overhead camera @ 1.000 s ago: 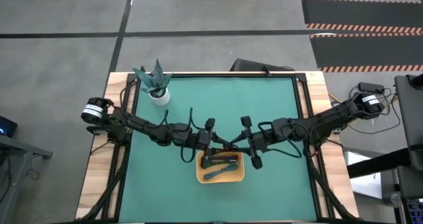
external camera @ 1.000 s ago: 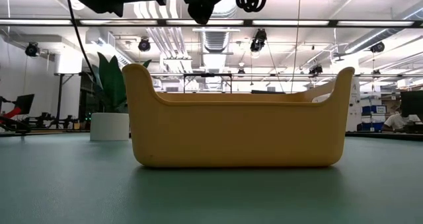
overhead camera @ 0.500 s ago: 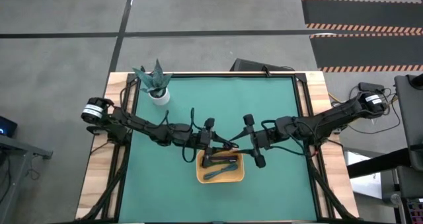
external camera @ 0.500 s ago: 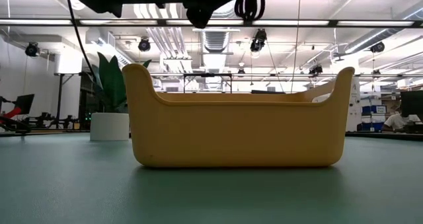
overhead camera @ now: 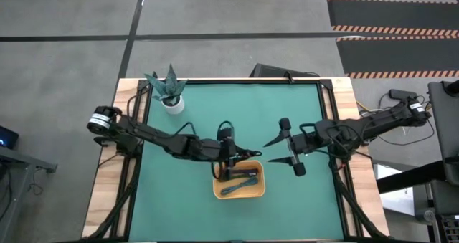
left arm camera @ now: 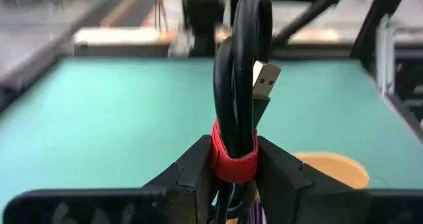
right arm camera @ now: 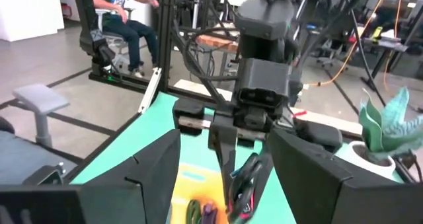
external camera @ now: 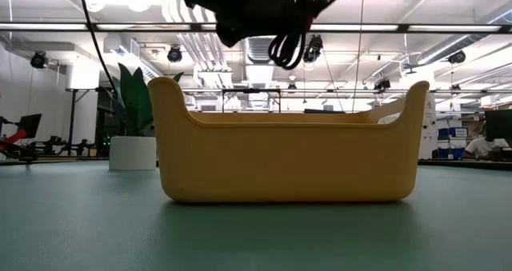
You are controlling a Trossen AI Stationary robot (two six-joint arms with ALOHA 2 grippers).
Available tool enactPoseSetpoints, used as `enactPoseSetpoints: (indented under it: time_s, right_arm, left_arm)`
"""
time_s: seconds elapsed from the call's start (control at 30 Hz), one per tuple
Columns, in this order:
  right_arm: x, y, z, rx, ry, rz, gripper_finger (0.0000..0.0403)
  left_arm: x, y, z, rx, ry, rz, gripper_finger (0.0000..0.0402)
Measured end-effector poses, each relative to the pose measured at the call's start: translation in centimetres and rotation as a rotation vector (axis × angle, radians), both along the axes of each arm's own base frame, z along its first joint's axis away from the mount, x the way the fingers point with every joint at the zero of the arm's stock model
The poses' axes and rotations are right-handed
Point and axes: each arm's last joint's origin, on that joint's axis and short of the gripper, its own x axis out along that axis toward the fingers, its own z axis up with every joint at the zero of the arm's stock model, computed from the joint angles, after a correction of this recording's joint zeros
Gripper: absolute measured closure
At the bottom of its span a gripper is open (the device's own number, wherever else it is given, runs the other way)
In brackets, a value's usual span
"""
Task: Pick and place USB-C Cables
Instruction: Put the black USB cable into the yellow bin
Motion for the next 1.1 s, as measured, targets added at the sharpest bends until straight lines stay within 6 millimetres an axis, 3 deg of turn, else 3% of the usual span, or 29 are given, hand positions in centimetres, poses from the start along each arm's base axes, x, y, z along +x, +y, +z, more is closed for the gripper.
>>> enactPoseSetpoints:
  time_s: [0.27, 0.47, 1.1]
  right_arm:
    - [-1.2, -0.3, -0.1, 0.021, 0.057, -0.006, 0.0179]
    - [-1.8, -0.5, 0.0, 0.026, 0.071, -0.007, 0.0179]
    - [-2.9, -0.7, -0.2, 0.011, 0.118, -0.007, 0.0179]
  left_arm:
    - [0.0, -0.8, 3.0, -0.031, 0.214, 0.058, 0.032]
    - [0.1, -1.2, 4.6, -0.164, 0.233, 0.066, 0.032]
    - [-0.4, -3.5, 4.8, -0.353, 0.323, 0.103, 0.032]
